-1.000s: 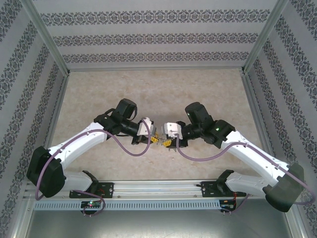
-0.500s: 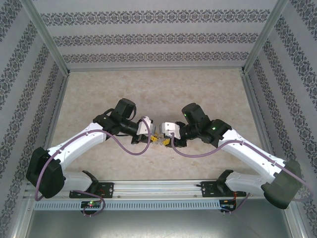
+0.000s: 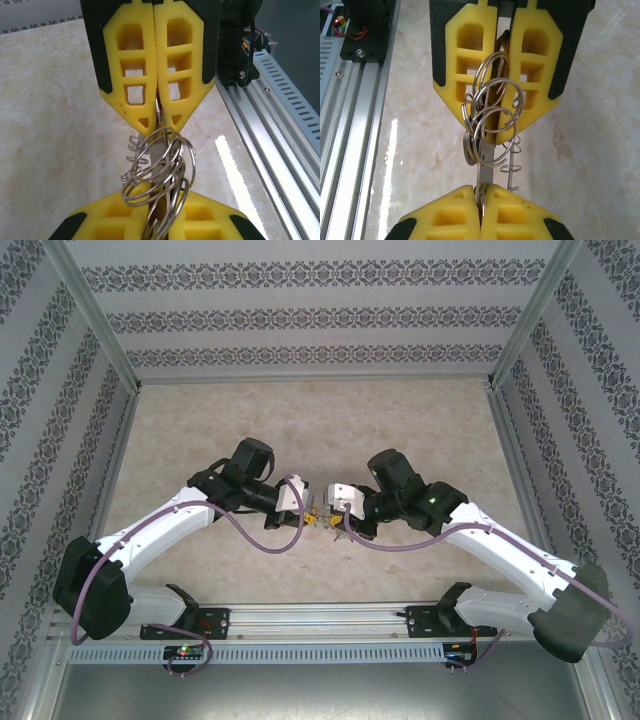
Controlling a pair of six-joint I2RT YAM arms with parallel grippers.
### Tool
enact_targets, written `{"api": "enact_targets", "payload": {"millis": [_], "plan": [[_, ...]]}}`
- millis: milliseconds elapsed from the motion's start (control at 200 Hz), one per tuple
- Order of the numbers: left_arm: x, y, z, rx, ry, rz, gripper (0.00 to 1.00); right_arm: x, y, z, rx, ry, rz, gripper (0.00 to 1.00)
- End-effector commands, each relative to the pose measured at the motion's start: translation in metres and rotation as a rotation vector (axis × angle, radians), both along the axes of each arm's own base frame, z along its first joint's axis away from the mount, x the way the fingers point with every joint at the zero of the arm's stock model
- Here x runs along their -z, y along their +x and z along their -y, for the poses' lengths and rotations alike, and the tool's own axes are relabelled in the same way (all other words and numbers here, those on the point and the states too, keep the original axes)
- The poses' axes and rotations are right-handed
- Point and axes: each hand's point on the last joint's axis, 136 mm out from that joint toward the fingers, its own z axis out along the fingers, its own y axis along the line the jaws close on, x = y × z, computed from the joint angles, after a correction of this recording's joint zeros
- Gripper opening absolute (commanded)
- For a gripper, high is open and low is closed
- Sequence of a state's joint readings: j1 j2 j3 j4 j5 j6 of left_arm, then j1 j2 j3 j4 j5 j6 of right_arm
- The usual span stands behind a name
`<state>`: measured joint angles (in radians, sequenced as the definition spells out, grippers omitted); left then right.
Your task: Put the keys on the keyring
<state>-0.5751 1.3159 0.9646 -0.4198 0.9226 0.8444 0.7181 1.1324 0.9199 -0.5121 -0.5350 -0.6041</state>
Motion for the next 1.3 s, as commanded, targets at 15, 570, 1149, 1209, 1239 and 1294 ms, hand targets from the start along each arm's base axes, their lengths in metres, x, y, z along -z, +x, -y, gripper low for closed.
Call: {"api": "enact_targets", "payload": {"millis": [15, 570, 1149, 1209, 1239, 1294], "plan": [[-0.02, 0.002, 0.003, 0.008, -0.048, -0.006, 0.04, -0.01, 0.012, -0.006, 0.077, 0.074, 0.051, 0.0], [-0.078, 0.045, -0.027, -0.379, -0.247, 0.07, 0.99, -0.059, 0.069, 0.012, 0.549, 0.336, 0.078, 0.0], [-0.11, 0.081, -0.02, -0.763, -0.506, -0.564, 0.74, -0.062, 0.097, 0.002, 0.784, 0.417, 0.077, 0.0], [-0.111, 0.081, -0.012, -0.751, -0.505, -0.616, 0.65, -0.059, 0.097, -0.003, 0.787, 0.404, 0.098, 0.0], [-0.108, 0.083, -0.01, -0.76, -0.498, -0.642, 0.6, -0.058, 0.097, -0.006, 0.787, 0.399, 0.104, 0.0], [-0.106, 0.086, -0.006, -0.777, -0.492, -0.687, 0.51, -0.055, 0.098, -0.008, 0.793, 0.39, 0.112, 0.0]]}}
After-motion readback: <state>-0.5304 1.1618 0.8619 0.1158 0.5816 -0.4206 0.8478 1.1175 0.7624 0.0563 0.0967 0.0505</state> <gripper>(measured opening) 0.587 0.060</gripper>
